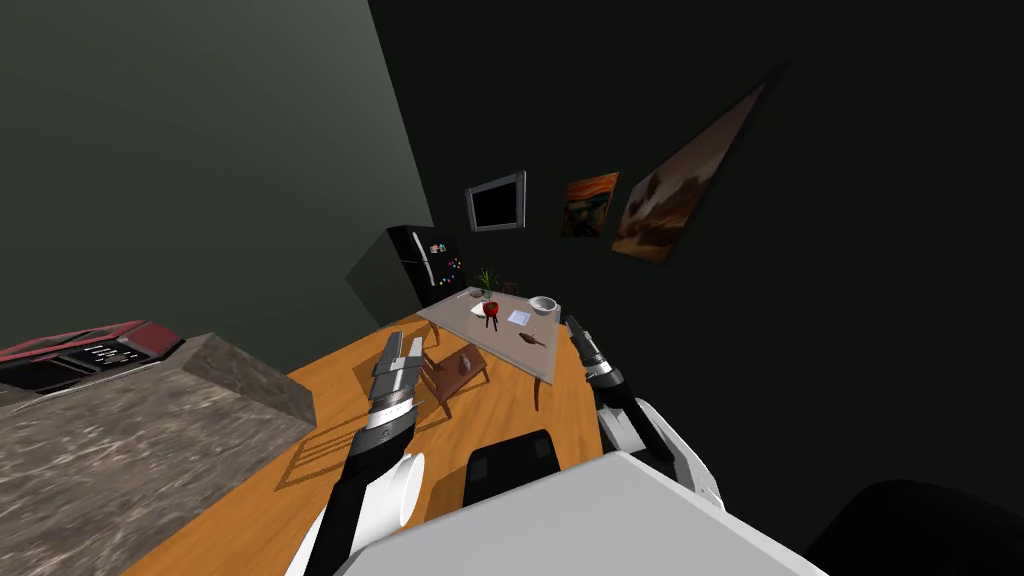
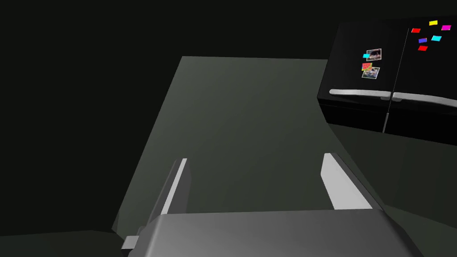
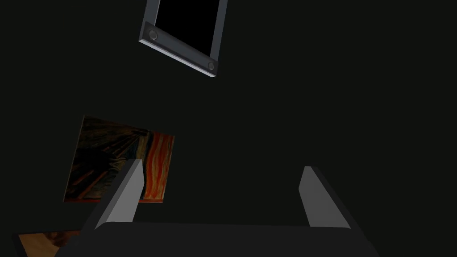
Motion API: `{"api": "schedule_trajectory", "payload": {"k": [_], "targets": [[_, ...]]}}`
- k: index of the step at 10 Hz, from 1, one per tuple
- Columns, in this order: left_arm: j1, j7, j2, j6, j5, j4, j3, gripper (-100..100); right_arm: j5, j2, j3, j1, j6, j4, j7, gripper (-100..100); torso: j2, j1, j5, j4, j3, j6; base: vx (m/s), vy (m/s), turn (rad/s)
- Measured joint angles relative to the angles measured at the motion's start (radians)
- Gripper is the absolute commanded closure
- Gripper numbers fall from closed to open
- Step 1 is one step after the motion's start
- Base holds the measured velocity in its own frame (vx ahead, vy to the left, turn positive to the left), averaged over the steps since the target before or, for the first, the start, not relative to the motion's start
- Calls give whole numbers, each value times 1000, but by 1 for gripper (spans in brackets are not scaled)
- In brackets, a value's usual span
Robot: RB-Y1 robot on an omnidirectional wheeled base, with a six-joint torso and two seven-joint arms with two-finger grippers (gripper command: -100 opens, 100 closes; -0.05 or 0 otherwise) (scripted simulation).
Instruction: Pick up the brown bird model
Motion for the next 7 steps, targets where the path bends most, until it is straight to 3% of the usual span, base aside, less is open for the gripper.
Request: {"api": "schedule_trajectory", "payload": {"k": [3, 7], "targets": [[0, 0, 0, 0, 0, 0, 0, 0, 0, -61, 11, -26, 4, 90, 36, -100, -4, -2, 0, -1, -2, 0, -14, 69, 298], [0, 0, 0, 0, 0, 0, 0, 0, -3, -165, 29, -29, 8, 205, 81, -100, -6, -4, -1, -1, -4, 0, 14, 39, 207]]}}
